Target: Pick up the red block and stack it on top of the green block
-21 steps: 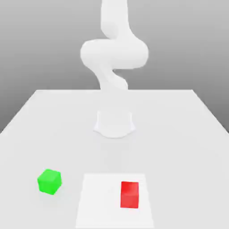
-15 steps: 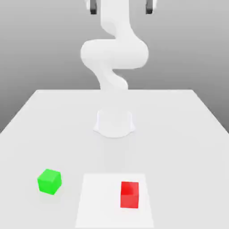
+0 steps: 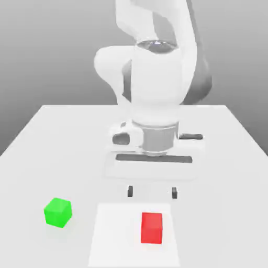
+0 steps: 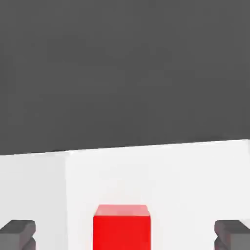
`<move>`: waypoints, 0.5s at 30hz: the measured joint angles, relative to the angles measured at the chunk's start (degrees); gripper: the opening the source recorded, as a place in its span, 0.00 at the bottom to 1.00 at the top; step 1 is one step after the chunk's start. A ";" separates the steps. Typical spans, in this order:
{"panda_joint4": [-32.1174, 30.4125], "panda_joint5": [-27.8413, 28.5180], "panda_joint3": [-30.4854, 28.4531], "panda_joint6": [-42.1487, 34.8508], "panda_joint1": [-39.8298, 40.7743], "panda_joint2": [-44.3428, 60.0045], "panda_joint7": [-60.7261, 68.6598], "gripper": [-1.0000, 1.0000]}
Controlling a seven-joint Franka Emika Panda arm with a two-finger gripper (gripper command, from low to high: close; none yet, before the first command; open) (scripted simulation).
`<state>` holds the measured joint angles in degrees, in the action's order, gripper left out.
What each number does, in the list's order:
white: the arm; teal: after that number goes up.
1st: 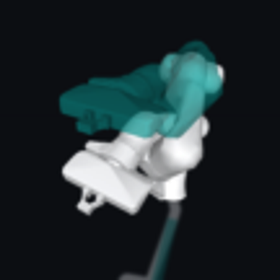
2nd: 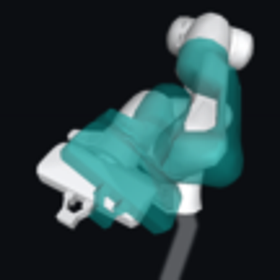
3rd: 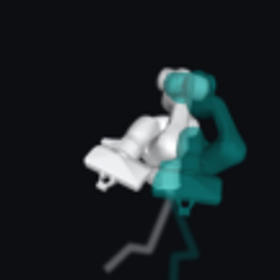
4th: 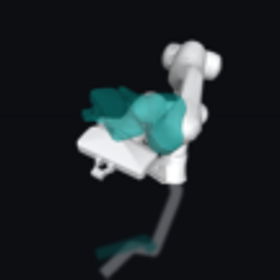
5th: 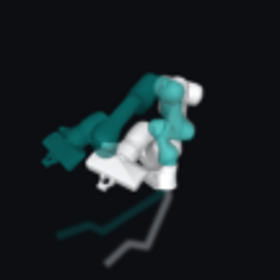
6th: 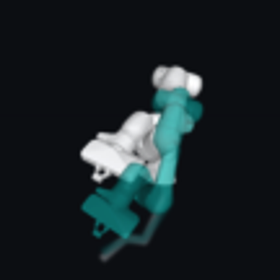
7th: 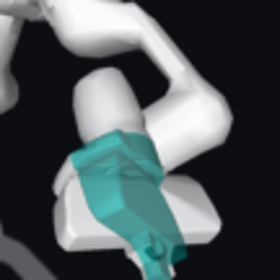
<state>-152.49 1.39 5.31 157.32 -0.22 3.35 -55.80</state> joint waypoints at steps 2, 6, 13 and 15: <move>-0.09 0.63 -0.34 3.11 -0.24 4.14 -0.70 0.50; 0.92 2.52 -2.09 10.02 -1.58 12.43 -2.18 0.00; 0.99 2.76 -2.16 10.48 -1.62 12.95 -2.39 0.00; 0.54 1.96 -1.49 7.95 -1.12 9.97 -1.79 0.00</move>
<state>-151.95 3.35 3.82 165.27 -1.35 13.32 -57.59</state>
